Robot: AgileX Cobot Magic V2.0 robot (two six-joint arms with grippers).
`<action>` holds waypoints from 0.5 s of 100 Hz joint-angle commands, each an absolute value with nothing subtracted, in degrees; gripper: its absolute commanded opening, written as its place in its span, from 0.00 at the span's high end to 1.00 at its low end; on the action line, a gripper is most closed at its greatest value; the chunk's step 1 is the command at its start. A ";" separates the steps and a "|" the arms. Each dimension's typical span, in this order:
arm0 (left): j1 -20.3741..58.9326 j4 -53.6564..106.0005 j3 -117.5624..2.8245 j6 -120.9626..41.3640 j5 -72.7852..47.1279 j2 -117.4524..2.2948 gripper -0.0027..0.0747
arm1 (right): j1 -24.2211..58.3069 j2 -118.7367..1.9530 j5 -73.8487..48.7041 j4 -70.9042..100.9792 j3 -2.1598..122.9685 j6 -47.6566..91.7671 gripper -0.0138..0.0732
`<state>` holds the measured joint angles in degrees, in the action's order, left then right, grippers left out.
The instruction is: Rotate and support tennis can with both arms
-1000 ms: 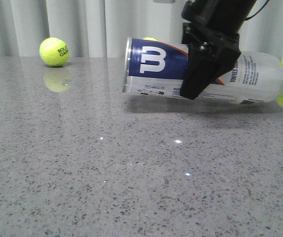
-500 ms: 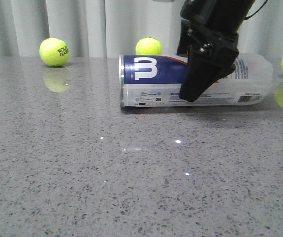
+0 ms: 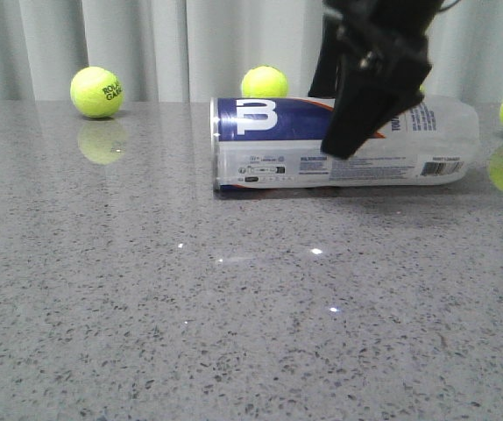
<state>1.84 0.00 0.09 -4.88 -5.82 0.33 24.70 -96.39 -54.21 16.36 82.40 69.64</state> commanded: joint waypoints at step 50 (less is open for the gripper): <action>1.78 0.00 2.53 -4.37 -1.24 1.99 0.99 | 24.66 -84.38 -68.85 15.26 85.66 55.68 0.91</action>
